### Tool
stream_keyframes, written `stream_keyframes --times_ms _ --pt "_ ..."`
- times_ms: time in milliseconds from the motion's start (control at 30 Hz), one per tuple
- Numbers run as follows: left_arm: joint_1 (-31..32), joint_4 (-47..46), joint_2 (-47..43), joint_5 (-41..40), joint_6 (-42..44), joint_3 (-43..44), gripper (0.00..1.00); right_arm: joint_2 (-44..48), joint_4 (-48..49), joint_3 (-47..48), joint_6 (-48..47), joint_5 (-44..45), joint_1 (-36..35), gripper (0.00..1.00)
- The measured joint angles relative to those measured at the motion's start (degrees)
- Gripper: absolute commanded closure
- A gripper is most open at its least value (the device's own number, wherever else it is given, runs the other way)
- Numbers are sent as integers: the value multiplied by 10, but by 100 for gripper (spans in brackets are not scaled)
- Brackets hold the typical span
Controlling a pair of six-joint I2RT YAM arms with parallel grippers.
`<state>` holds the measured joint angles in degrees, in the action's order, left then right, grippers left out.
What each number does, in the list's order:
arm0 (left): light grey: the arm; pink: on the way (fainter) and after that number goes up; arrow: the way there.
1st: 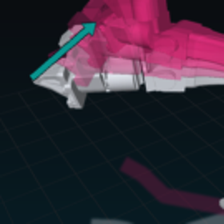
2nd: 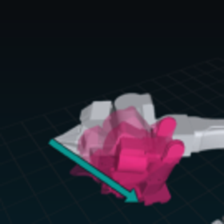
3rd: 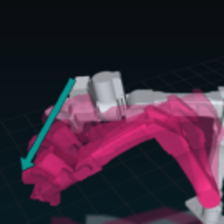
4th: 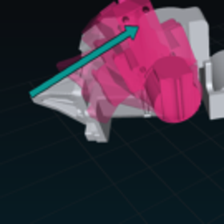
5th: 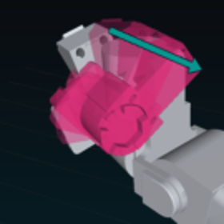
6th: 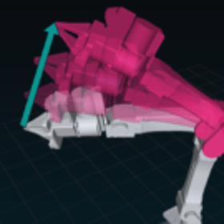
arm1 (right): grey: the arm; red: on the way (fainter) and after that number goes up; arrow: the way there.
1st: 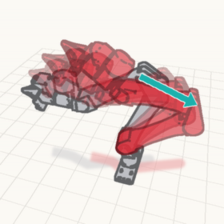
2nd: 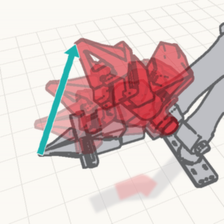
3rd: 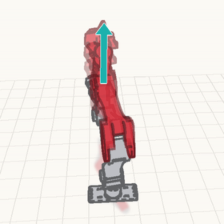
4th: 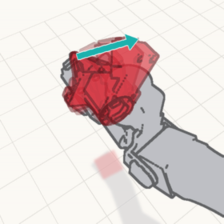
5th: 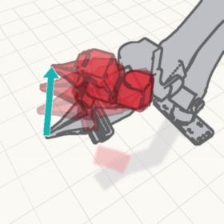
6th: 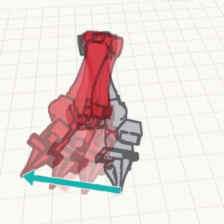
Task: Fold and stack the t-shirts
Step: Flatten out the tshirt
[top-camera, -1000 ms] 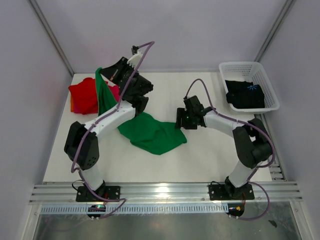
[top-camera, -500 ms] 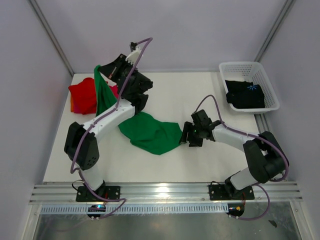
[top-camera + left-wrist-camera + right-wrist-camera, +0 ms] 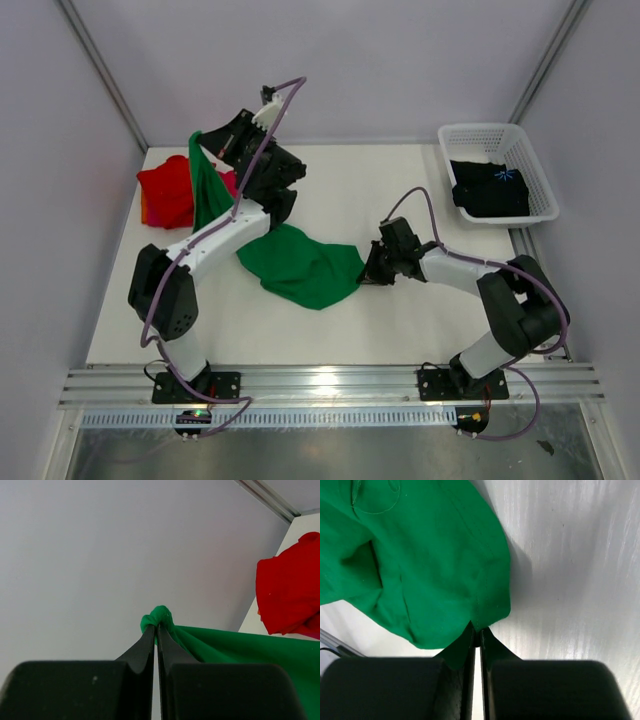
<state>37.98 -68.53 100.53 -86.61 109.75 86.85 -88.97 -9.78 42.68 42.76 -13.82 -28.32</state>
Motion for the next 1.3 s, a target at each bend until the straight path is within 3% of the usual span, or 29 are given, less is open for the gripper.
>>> stream_keyframes --times_ms 300,667,933,1300 --pt "0 0 -1 0 1 -3 100 -1 -28 73 -40 54 -1 97" --pt "0 -7 2 -4 22 94 100 -3 -128 360 -182 289 5 97" --pt "0 -7 2 -5 31 93 100 -19 -170 572 -240 371 85 97" --pt "-9 -7 2 -5 32 93 100 -57 -227 764 -324 474 107 97"
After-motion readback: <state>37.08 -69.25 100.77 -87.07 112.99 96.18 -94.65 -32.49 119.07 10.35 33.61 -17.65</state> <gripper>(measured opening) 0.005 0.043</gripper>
